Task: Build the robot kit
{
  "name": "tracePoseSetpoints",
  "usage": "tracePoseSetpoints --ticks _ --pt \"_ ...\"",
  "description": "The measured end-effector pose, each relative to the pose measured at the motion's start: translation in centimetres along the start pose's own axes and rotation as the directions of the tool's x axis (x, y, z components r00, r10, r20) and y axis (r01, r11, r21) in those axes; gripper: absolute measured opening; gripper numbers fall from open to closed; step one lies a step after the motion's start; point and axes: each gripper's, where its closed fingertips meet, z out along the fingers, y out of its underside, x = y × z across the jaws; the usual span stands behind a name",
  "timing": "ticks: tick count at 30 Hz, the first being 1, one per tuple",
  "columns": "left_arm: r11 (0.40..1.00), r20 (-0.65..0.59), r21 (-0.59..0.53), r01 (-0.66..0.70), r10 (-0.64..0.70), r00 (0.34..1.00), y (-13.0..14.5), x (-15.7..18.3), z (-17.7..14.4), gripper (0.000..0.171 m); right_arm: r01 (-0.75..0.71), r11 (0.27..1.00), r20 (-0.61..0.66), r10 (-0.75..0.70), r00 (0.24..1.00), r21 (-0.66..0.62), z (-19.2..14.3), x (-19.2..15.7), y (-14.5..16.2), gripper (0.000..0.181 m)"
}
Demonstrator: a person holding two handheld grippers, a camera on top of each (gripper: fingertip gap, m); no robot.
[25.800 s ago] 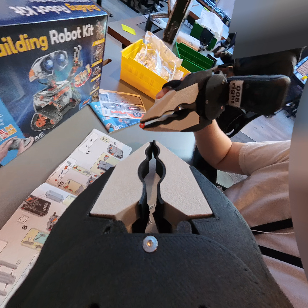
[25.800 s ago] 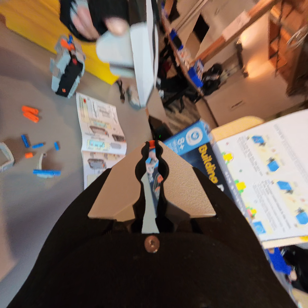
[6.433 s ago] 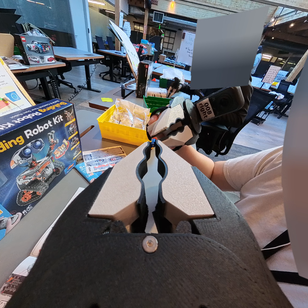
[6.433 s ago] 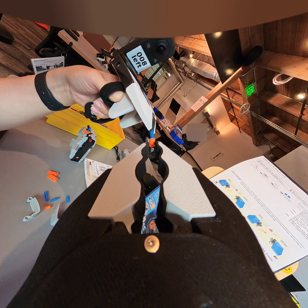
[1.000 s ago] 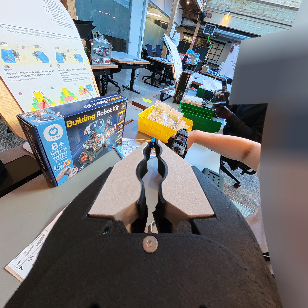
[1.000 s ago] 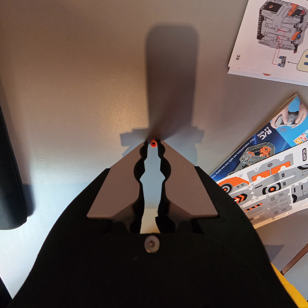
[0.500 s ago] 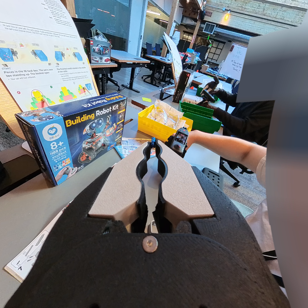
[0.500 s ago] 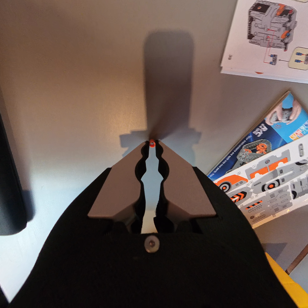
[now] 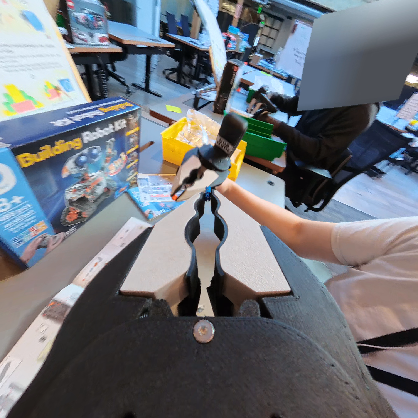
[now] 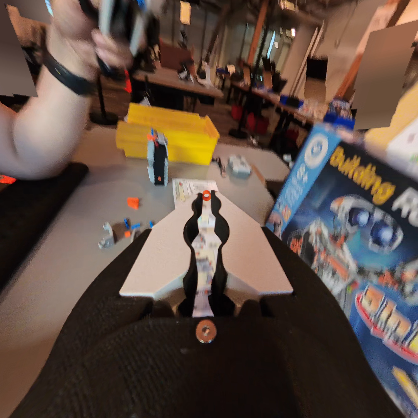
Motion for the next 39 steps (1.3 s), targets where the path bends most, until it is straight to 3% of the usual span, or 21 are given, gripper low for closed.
tracePoseSetpoints --ticks 6,9,11,32,39 --pt "0.999 -0.202 0.048 0.008 0.002 0.979 -0.8 4.1 1.4 0.003 0.248 0.945 -0.004 -0.253 0.967 0.215 -0.7 -5.0 -10.9 0.006" --pt "0.999 -0.251 0.041 -0.004 0.014 0.968 -0.7 5.7 2.3 0.003 0.362 0.896 -0.057 -0.360 0.931 0.258 -1.4 -7.3 -13.1 0.006" --pt "0.999 -0.272 0.046 -0.004 0.017 0.962 -0.7 6.5 2.7 0.003 0.360 0.878 -0.020 -0.373 0.927 0.317 -2.0 -8.6 -14.4 0.005" --pt "0.996 -0.303 0.069 0.049 -0.026 0.953 -0.9 6.6 3.2 0.003 0.297 0.866 0.003 -0.326 0.945 0.403 -1.9 -8.9 -15.1 0.005" --pt "0.994 -0.309 0.098 0.050 -0.017 0.951 -1.4 6.9 3.2 0.003 0.152 0.861 0.079 -0.217 0.973 0.486 -2.2 -8.6 -15.6 0.005"
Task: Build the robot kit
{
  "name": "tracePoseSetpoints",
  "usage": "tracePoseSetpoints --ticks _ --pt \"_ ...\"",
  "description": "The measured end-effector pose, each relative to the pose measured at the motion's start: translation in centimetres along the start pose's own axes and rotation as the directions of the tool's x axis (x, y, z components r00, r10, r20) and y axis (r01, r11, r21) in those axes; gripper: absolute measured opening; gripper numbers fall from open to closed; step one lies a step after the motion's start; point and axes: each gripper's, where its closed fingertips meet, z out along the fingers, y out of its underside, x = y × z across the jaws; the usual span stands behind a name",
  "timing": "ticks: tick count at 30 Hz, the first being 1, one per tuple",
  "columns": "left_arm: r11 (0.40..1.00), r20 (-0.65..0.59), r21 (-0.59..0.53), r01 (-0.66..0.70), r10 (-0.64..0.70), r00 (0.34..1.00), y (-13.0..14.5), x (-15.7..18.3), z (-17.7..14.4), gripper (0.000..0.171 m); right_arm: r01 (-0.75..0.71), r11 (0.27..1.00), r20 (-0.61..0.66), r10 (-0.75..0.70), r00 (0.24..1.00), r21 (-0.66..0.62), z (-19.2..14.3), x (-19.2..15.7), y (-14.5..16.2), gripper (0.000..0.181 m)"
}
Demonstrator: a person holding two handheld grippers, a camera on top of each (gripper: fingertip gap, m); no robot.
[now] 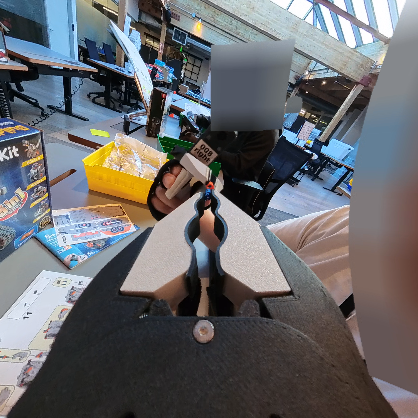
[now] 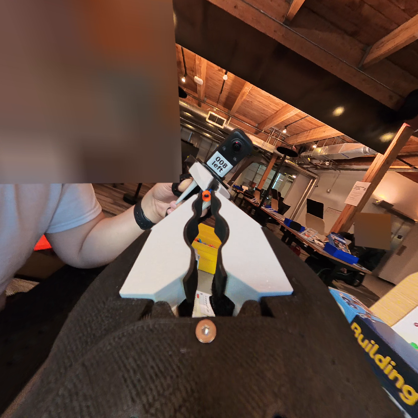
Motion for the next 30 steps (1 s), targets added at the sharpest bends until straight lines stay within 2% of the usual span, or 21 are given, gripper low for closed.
tracePoseSetpoints --ticks 19,30 --pt "0.998 0.003 0.070 -0.008 0.008 1.000 -0.9 0.0 0.0 0.003 -0.191 0.972 0.007 0.192 0.981 0.137 0.4 0.8 -0.5 0.005" --pt "0.997 0.041 0.067 -0.038 0.036 0.999 -1.0 -0.2 -0.2 0.002 -0.012 1.000 -0.102 0.011 0.995 -0.007 0.6 1.0 -0.3 0.005"
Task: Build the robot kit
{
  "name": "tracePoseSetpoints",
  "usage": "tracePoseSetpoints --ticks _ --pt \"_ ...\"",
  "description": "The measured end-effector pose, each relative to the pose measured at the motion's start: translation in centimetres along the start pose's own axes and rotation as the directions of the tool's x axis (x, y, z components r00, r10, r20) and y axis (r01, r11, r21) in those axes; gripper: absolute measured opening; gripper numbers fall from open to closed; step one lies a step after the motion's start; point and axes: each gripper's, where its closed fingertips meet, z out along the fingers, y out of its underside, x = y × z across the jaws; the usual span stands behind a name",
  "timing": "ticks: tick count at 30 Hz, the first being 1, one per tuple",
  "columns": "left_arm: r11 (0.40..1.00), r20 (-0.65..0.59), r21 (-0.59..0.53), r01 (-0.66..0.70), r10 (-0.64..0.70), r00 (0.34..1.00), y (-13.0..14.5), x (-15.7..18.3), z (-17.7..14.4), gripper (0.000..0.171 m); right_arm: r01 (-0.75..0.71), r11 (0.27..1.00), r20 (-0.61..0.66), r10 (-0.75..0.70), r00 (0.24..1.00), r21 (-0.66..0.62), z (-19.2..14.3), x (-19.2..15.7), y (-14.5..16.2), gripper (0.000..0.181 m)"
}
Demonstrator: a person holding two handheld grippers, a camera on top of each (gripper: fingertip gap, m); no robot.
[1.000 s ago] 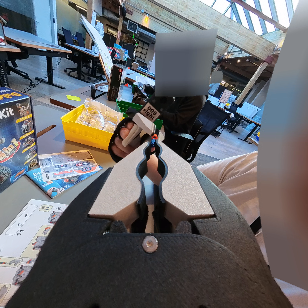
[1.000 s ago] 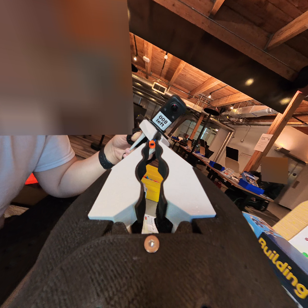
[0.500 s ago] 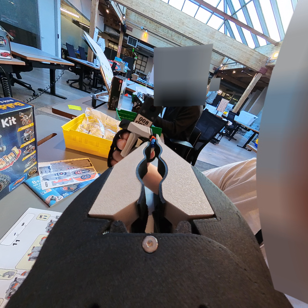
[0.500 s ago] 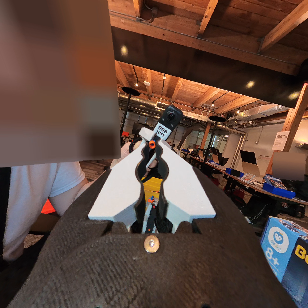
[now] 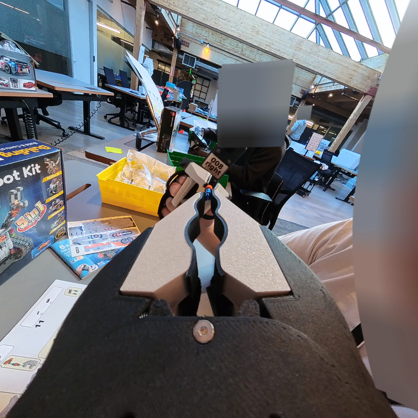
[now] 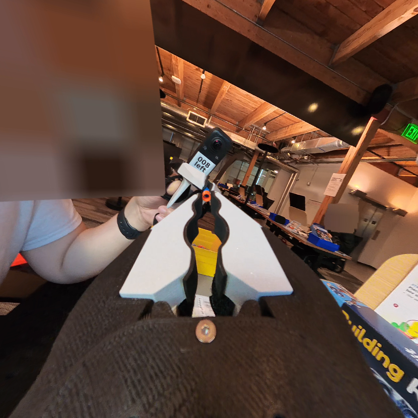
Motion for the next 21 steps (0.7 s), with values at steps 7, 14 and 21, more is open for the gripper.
tracePoseSetpoints --ticks 7,14,21 --pt "1.000 0.006 -0.006 0.002 -0.002 1.000 0.10 -0.05 0.02 0.003 0.037 0.999 -0.012 -0.037 0.999 -0.026 -0.03 0.00 0.06 0.005" --pt "1.000 0.027 -0.026 -0.005 0.006 1.000 0.33 -0.27 -0.04 0.002 0.135 0.989 -0.039 -0.138 0.990 -0.068 -0.07 0.05 0.43 0.005" --pt "0.999 0.026 -0.034 -0.001 0.002 1.000 0.45 -0.18 -0.06 0.003 0.308 0.943 -0.076 -0.318 0.945 -0.123 -0.07 -0.11 0.49 0.005"
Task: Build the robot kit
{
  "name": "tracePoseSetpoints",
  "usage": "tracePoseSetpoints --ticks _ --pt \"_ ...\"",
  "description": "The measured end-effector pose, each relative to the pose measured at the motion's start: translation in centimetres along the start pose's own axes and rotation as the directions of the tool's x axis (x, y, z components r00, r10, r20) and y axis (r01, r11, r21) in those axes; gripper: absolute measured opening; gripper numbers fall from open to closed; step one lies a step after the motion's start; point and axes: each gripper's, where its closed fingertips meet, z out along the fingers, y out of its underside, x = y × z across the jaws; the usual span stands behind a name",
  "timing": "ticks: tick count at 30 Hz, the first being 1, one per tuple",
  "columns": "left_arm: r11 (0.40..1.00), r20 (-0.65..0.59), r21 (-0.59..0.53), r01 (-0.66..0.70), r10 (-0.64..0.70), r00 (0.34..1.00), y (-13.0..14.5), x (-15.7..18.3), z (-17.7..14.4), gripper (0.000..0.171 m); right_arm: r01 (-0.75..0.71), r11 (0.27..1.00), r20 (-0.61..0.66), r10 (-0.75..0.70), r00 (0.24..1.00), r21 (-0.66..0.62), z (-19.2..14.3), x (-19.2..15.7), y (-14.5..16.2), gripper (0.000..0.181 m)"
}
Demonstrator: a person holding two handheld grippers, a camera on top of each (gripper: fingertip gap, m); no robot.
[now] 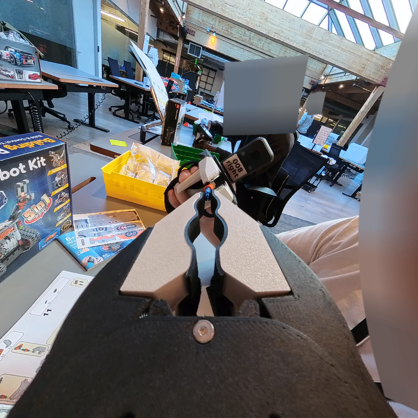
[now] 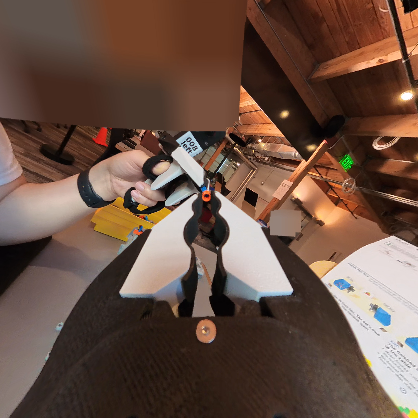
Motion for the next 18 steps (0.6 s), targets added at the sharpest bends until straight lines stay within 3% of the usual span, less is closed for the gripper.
tracePoseSetpoints --ticks 18 --pt "0.999 -0.049 -0.036 0.004 -0.005 0.999 0.50 0.97 0.15 0.003 0.042 0.998 0.047 -0.045 0.998 0.057 -0.46 -0.84 -0.61 0.005"
